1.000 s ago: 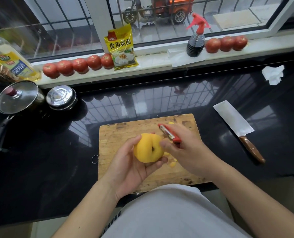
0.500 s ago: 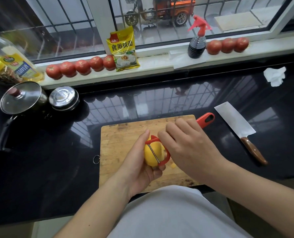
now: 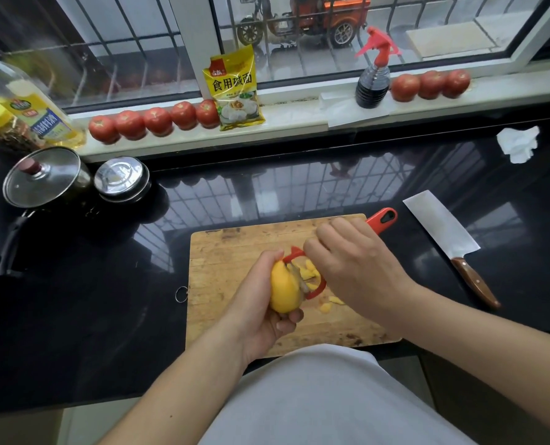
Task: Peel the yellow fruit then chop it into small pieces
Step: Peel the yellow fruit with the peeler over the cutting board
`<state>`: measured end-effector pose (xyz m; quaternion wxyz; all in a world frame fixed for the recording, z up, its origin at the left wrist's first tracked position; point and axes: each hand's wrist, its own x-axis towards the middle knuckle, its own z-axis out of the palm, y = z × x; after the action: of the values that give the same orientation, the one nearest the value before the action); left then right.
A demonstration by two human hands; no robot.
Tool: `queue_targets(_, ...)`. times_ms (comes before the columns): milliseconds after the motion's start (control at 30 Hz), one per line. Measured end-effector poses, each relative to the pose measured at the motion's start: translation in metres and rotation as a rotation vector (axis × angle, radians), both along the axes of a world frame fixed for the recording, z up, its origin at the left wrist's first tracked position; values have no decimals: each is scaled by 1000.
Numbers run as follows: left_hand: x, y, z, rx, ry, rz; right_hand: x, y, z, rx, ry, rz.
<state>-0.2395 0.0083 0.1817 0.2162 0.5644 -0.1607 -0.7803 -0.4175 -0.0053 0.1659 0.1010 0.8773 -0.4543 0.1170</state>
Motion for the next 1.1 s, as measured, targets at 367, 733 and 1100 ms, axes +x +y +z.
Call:
queue_targets(367,21,7,-23,-42,381,-138,-21,-14,-44,207,12,-210)
queue_targets(733,27,-6,-15,-395,194,-419,2,-4,29,91,-24,161)
queue_targets(1100,30,-2,-27,-468,146,-446,2,-18,-3,-16,-130,62)
